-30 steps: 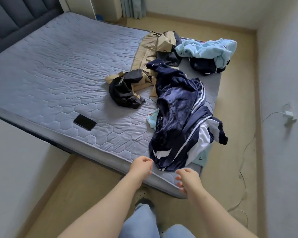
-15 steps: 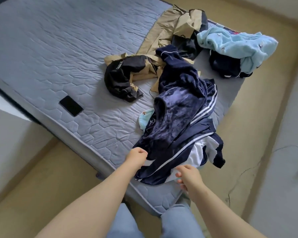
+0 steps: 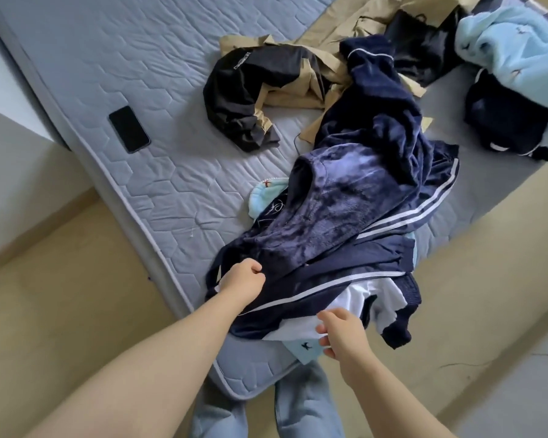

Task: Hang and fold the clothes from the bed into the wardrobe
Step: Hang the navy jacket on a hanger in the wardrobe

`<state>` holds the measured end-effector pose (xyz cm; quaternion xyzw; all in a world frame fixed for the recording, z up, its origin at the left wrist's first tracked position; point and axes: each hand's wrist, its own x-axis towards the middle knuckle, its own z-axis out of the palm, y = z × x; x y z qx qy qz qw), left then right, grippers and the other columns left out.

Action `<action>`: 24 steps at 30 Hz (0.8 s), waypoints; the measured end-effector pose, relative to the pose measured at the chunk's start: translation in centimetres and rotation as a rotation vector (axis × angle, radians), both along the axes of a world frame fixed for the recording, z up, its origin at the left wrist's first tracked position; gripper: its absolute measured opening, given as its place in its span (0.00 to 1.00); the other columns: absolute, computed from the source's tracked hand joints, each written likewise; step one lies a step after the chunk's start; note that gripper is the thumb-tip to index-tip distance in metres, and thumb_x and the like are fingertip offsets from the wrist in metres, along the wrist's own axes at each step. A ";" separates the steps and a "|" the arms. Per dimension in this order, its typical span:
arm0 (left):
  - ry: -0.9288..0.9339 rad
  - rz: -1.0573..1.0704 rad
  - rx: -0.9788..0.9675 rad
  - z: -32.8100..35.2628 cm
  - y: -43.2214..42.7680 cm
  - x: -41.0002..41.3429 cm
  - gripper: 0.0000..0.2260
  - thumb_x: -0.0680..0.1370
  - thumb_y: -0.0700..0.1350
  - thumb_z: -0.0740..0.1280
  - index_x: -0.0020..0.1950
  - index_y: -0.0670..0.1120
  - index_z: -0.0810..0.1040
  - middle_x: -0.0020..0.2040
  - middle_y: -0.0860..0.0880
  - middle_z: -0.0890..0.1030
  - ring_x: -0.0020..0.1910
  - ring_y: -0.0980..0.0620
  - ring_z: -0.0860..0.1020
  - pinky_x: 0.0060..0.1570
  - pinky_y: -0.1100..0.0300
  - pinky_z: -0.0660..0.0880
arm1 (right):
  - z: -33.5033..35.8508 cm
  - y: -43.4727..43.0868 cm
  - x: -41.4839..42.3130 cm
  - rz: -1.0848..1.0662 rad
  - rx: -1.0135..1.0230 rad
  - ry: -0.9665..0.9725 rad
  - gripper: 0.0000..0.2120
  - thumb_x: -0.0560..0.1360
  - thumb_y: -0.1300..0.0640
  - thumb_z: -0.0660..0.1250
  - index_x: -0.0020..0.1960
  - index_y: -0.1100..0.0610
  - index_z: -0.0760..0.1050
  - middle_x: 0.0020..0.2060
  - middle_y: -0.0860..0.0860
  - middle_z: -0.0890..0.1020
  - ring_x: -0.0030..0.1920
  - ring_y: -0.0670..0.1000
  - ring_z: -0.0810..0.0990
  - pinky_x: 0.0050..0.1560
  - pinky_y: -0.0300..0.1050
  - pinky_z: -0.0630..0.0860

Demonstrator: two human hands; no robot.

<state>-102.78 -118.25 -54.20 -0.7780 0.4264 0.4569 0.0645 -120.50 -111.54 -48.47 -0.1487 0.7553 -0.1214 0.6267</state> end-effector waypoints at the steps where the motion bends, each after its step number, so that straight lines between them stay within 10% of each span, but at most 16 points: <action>1: -0.017 -0.062 0.006 -1.7 -0.7 -0.7 0.14 0.76 0.48 0.61 0.62 0.54 0.72 0.67 0.52 0.69 0.60 0.47 0.72 0.62 0.49 0.69 | -1.3 0.3 -0.6 -0.002 0.019 -0.005 0.06 0.77 0.60 0.59 0.44 0.58 0.72 0.36 0.52 0.74 0.31 0.49 0.69 0.31 0.38 0.67; 5: -0.115 -0.247 -0.090 -4.4 -3.6 -2.1 0.31 0.76 0.51 0.63 0.75 0.54 0.52 0.77 0.53 0.45 0.75 0.47 0.49 0.68 0.48 0.58 | -2.8 0.7 -1.3 -0.011 0.048 -0.012 0.06 0.78 0.60 0.59 0.44 0.58 0.73 0.34 0.52 0.74 0.30 0.49 0.69 0.30 0.38 0.66; 8: -0.117 -0.251 0.012 -6.9 -4.7 -2.7 0.34 0.77 0.52 0.62 0.76 0.53 0.45 0.77 0.51 0.47 0.76 0.47 0.44 0.69 0.45 0.55 | -4.1 0.8 -2.0 0.001 0.063 -0.008 0.05 0.77 0.60 0.59 0.47 0.59 0.74 0.35 0.51 0.74 0.31 0.49 0.70 0.31 0.38 0.67; 14: -0.293 -0.563 -0.103 -7.8 -3.0 -2.1 0.15 0.76 0.56 0.63 0.59 0.49 0.71 0.62 0.47 0.72 0.63 0.43 0.65 0.58 0.50 0.63 | -5.2 0.7 -2.4 0.020 0.081 -0.005 0.05 0.77 0.60 0.60 0.46 0.58 0.74 0.35 0.51 0.74 0.31 0.49 0.70 0.32 0.38 0.67; 20: -0.039 -0.155 -0.262 -4.0 -0.8 -0.1 0.08 0.72 0.47 0.70 0.41 0.47 0.71 0.68 0.46 0.65 0.63 0.43 0.68 0.55 0.53 0.69 | -3.3 -0.8 -1.4 0.033 0.050 0.013 0.04 0.77 0.59 0.60 0.46 0.57 0.73 0.36 0.50 0.75 0.33 0.49 0.72 0.32 0.38 0.68; 24: 0.035 0.046 -0.304 1.1 -0.9 2.9 0.14 0.71 0.43 0.69 0.32 0.50 0.65 0.33 0.51 0.73 0.40 0.46 0.72 0.32 0.58 0.63 | -0.3 -2.0 1.0 0.049 -0.004 0.004 0.05 0.77 0.60 0.60 0.42 0.56 0.72 0.34 0.50 0.74 0.29 0.48 0.69 0.29 0.38 0.66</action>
